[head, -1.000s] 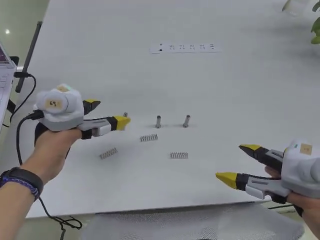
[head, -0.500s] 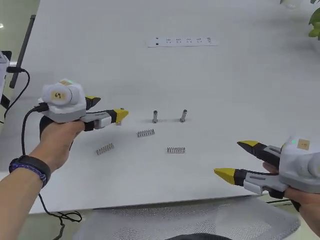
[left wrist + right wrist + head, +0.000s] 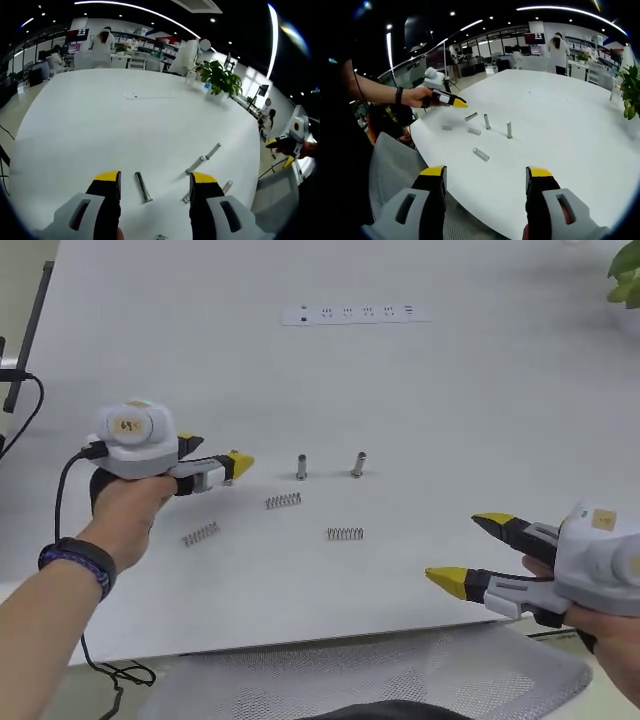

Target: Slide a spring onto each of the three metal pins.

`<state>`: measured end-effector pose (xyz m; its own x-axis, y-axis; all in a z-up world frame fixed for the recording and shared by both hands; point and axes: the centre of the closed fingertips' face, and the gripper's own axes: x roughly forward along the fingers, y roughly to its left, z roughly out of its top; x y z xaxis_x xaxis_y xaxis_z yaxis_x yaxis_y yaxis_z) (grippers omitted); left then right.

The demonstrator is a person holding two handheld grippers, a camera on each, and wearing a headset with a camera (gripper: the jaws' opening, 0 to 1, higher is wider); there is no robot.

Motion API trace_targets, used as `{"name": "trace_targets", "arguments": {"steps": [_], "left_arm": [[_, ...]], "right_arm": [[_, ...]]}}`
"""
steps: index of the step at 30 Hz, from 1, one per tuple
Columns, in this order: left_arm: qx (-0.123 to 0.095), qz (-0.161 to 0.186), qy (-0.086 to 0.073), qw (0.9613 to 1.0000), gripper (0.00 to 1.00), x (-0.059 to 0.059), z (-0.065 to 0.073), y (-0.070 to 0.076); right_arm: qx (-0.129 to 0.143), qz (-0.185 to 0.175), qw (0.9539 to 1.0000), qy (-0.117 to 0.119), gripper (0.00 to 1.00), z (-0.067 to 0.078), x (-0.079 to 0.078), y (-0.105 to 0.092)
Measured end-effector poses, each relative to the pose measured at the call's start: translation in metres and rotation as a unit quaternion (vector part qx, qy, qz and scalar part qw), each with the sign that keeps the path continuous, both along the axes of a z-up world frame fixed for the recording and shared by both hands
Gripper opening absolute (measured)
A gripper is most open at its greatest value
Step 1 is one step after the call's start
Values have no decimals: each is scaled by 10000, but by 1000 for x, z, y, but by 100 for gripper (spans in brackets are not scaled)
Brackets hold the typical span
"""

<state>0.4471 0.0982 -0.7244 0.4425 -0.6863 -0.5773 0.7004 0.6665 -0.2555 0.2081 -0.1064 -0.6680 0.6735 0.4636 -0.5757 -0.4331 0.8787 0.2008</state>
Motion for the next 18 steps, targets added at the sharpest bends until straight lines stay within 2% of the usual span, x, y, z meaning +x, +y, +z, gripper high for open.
{"name": "trace_targets", "arguments": {"steps": [8, 18], "left_arm": [[76, 135, 126, 9998, 45, 4, -13, -2], [177, 215, 207, 9994, 36, 10, -24, -6]], "right_arm": [[5, 45, 10000, 10, 62, 0, 1, 3], [-35, 41, 10000, 40, 62, -1, 1, 0]]}}
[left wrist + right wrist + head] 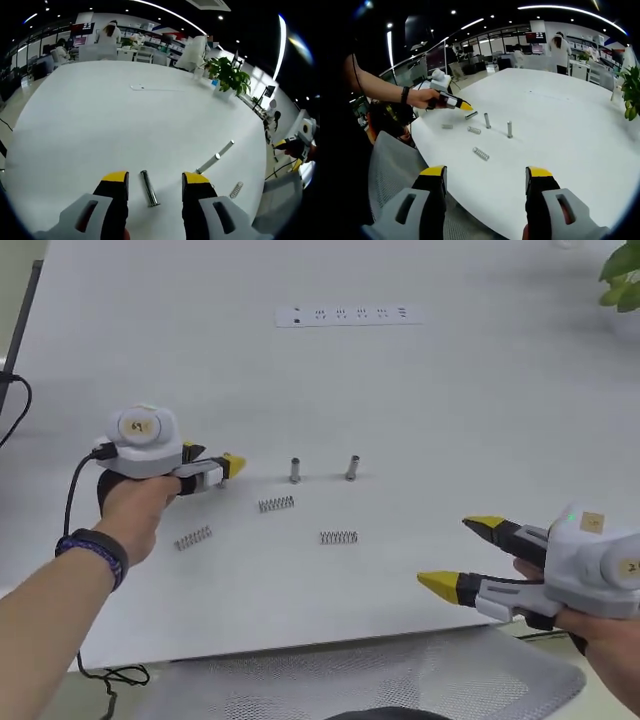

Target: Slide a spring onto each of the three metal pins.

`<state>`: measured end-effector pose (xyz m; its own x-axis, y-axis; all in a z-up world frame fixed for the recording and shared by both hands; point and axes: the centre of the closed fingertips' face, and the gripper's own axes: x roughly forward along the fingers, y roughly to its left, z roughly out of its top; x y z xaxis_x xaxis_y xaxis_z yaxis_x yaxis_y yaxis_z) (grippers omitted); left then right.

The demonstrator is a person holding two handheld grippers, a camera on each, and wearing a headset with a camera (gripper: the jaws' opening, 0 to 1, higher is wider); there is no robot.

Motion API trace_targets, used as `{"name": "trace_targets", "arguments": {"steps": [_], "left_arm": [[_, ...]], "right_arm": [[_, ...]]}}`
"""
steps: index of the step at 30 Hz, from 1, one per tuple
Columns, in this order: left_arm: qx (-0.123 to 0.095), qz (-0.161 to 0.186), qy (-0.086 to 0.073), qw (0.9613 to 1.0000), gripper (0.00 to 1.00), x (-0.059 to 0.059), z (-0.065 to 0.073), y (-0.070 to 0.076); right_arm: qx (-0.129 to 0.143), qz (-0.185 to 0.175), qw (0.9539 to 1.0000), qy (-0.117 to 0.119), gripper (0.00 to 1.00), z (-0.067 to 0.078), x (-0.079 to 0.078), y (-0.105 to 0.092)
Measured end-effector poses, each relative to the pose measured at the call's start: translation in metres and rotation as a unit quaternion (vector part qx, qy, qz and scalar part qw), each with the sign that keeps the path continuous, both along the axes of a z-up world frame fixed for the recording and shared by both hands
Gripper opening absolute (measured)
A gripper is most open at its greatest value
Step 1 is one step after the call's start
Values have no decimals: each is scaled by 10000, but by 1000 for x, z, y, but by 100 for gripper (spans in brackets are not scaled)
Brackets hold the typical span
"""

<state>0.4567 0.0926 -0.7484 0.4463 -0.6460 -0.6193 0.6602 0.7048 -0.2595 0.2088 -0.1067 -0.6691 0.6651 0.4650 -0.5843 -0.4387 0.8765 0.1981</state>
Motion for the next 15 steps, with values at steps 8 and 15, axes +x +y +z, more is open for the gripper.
{"name": "trace_targets", "arguments": {"steps": [8, 15], "left_arm": [[141, 32, 55, 9999, 28, 4, -8, -1], [225, 18, 98, 9997, 22, 5, -16, -1]], "right_arm": [[-7, -24, 10000, 29, 62, -2, -1, -2], [-7, -41, 10000, 50, 61, -3, -1, -3]]}}
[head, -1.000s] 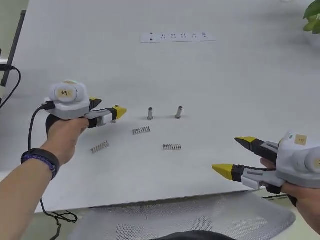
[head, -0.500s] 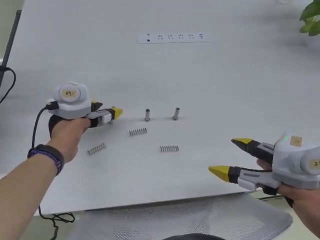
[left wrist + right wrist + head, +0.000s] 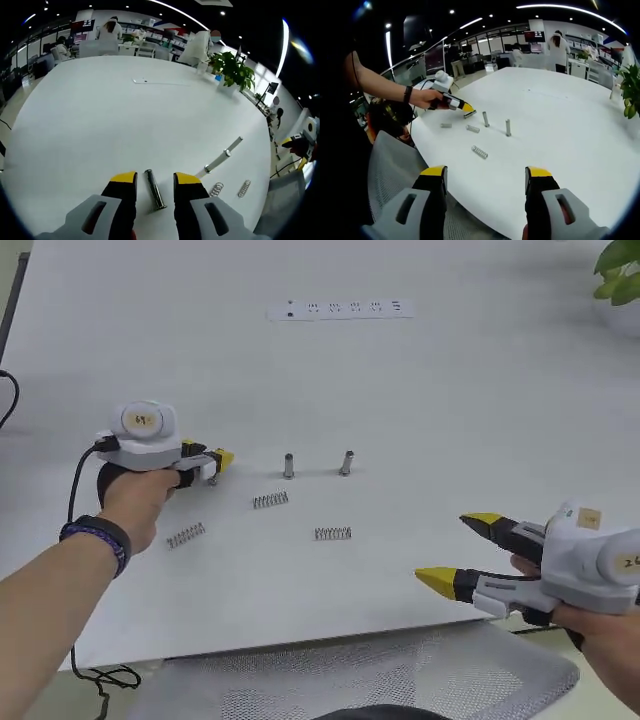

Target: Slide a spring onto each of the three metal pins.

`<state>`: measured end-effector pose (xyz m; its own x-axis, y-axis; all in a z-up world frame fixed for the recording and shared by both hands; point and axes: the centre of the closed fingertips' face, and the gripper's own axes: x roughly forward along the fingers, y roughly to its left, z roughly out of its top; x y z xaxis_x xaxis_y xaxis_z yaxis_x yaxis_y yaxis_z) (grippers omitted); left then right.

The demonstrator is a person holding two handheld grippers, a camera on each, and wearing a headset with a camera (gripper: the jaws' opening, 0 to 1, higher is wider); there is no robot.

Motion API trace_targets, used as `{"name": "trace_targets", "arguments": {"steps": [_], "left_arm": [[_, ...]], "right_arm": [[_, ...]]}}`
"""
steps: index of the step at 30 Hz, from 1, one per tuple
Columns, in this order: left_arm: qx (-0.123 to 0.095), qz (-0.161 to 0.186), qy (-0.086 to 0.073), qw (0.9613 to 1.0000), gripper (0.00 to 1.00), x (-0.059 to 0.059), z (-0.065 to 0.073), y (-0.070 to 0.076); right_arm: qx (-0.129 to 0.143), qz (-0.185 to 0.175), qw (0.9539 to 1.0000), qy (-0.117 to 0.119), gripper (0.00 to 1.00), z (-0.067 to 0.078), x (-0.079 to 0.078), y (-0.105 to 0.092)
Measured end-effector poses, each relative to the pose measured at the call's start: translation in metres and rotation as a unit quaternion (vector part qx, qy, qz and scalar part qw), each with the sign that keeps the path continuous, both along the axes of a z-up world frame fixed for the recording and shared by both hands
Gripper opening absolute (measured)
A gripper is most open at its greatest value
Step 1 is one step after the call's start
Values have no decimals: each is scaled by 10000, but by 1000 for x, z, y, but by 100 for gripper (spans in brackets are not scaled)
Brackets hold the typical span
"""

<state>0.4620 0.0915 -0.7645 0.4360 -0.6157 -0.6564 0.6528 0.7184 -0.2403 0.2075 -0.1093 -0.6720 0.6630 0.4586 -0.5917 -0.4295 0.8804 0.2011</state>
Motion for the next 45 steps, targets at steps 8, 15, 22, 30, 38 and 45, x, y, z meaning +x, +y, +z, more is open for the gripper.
{"name": "trace_targets", "arguments": {"steps": [8, 15, 22, 30, 38, 45], "left_arm": [[125, 3, 16, 9999, 16, 2, -7, -1], [221, -16, 52, 9997, 13, 2, -13, -3], [356, 35, 34, 9994, 6, 3, -16, -1], [522, 55, -18, 9986, 2, 6, -15, -1], [675, 147, 36, 9976, 0, 10, -17, -1], [823, 125, 69, 9965, 0, 11, -18, -1]], "right_arm": [[-13, -22, 10000, 21, 61, -1, 0, -3], [-11, -48, 10000, 39, 61, -1, -2, -3], [-9, -53, 10000, 58, 61, -2, -4, -3], [-13, -29, 10000, 69, 61, -3, -3, -2], [-16, -12, 10000, 62, 61, -2, -1, -3], [-18, -14, 10000, 64, 60, -3, -1, -4]]}}
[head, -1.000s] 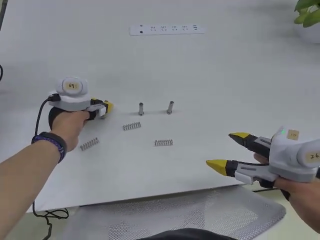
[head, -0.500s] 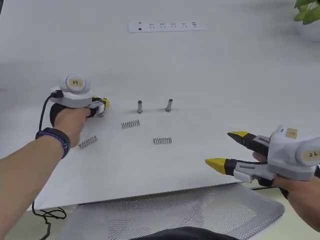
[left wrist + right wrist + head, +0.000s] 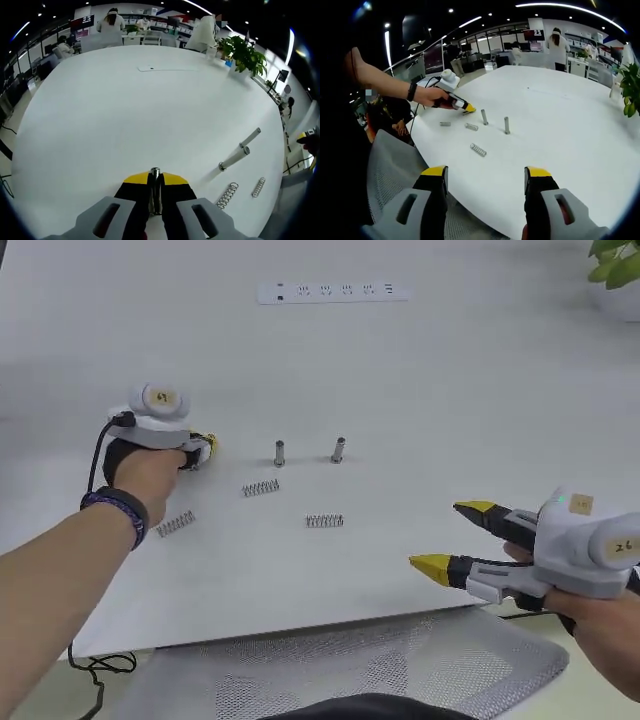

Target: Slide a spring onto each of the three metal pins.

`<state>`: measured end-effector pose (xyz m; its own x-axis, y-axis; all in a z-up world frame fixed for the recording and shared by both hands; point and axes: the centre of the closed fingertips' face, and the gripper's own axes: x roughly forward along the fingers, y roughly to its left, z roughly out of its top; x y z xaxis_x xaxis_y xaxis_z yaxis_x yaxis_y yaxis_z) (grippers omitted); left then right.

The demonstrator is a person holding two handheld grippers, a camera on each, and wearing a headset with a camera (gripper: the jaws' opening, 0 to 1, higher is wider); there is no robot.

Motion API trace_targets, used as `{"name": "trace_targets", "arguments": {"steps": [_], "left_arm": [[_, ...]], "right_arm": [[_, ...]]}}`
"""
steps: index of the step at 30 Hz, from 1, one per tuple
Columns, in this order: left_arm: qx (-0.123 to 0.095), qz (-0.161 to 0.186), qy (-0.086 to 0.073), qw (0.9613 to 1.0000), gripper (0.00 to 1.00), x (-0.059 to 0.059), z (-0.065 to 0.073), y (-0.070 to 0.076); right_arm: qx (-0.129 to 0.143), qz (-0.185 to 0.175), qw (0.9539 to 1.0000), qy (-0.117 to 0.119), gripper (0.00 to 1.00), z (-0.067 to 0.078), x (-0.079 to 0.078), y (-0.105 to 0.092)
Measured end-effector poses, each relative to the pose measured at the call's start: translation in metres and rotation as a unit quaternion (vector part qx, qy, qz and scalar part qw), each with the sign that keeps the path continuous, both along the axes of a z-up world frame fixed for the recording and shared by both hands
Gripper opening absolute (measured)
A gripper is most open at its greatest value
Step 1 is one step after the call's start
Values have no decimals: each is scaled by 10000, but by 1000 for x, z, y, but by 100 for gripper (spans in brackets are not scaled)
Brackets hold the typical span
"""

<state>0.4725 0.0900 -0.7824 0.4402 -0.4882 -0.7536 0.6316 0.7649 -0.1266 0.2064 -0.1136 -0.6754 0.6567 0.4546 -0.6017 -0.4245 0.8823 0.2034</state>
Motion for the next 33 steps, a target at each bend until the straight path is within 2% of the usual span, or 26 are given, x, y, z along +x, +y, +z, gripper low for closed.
{"name": "trace_targets", "arguments": {"steps": [8, 33], "left_arm": [[-24, 86, 170, 9998, 0, -2, -1, 0], [-104, 214, 108, 9997, 0, -6, 14, 9]], "right_arm": [[1, -13, 10000, -8, 60, 0, 0, -1], [9, 66, 10000, -59, 60, 0, 4, 2]]}}
